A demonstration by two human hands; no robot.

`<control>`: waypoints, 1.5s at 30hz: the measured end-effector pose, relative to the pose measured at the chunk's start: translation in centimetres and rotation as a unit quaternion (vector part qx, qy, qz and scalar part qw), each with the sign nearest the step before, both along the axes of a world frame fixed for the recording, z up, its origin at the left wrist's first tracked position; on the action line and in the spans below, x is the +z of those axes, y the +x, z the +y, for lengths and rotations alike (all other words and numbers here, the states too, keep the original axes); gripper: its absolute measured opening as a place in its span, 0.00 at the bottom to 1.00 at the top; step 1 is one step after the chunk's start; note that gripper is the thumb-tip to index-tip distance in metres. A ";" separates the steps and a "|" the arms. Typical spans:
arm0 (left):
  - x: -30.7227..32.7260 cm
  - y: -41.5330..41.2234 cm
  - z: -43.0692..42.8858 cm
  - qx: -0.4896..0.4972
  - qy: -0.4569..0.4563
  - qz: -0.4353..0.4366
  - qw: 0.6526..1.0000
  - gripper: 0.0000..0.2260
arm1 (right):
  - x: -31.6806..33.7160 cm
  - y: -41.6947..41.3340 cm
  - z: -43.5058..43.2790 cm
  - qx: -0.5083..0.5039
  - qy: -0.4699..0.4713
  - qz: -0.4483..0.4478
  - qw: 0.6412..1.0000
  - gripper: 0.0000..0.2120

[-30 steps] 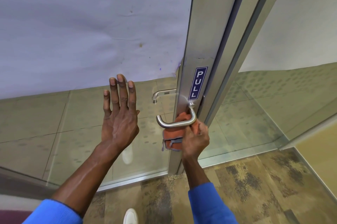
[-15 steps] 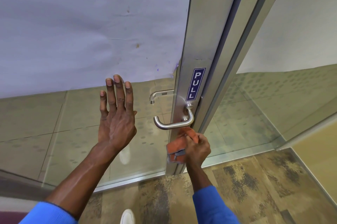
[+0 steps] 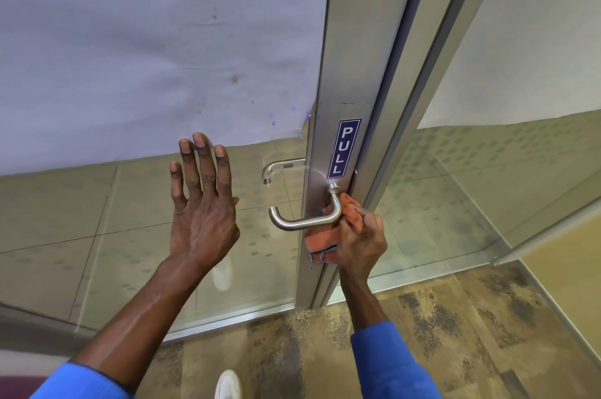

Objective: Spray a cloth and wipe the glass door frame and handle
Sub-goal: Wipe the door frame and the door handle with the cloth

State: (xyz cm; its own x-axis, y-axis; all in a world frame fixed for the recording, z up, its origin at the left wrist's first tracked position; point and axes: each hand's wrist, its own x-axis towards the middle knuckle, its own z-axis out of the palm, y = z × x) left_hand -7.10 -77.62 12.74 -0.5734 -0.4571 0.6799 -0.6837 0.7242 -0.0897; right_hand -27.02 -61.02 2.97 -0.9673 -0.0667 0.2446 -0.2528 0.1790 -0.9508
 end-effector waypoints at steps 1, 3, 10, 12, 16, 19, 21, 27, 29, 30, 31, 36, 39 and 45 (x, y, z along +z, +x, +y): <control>0.0 0.0 0.0 -0.001 0.001 -0.001 1.000 0.56 | -0.5 0.0 -0.1 -0.004 0.012 -0.003 1.000 0.09; -0.1 0.0 0.0 -0.001 0.001 -0.001 1.000 0.56 | -1.0 0.2 -0.5 -0.013 0.021 -0.011 1.000 0.08; -0.1 0.0 -0.2 0.003 0.001 -0.002 1.000 0.55 | -2.3 1.9 -1.5 -0.078 -0.053 -0.220 0.971 0.08; -0.2 0.0 -0.2 0.002 0.001 -0.002 1.000 0.55 | -2.9 2.1 -1.5 -0.043 -0.198 -0.341 0.918 0.12; -0.2 0.0 -0.2 0.001 0.003 -0.003 1.000 0.55 | -3.2 3.2 -1.6 -0.010 -0.273 -0.439 0.856 0.11; -0.1 0.0 -0.1 0.001 0.005 -0.004 1.000 0.55 | -2.5 4.0 -1.6 0.015 -0.322 -0.486 0.813 0.13; -0.2 0.0 0.0 0.002 0.004 -0.003 1.000 0.54 | -2.2 4.4 -1.6 0.052 -0.335 -0.511 0.790 0.14; -0.1 -0.1 0.1 0.002 0.008 0.005 1.000 0.54 | -0.4 5.1 -1.0 0.231 -0.338 -0.538 0.737 0.16; 0.0 0.0 0.2 0.001 0.013 0.005 1.000 0.55 | 0.2 5.0 -0.4 0.254 -0.310 -0.532 0.745 0.13; 0.0 0.1 0.2 0.003 0.016 0.003 1.000 0.54 | 0.2 4.9 0.1 0.258 -0.286 -0.529 0.756 0.12; 0.1 0.1 0.3 0.005 0.020 0.002 1.000 0.54 | 0.2 4.7 0.8 0.256 -0.263 -0.524 0.768 0.11; 1.3 0.4 2.0 0.000 0.051 0.000 0.999 0.54 | -0.4 4.0 5.7 0.214 -0.183 -0.502 0.818 0.19; 1.8 0.9 3.5 -0.013 0.092 0.000 0.996 0.53 | -0.4 3.9 8.8 0.210 -0.131 -0.477 0.843 0.17; -1.5 2.6 9.9 -0.070 0.163 0.029 0.984 0.32 | 1.6 5.1 13.9 0.288 -0.125 -0.467 0.827 0.17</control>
State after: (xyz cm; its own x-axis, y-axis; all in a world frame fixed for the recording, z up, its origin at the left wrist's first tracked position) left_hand -4.51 -67.76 11.27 -0.6112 -0.5762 0.5426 -0.5730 0.7951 0.1989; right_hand -21.96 -47.16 4.57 -0.5676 -0.6426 -0.5146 0.6375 0.0524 -0.7686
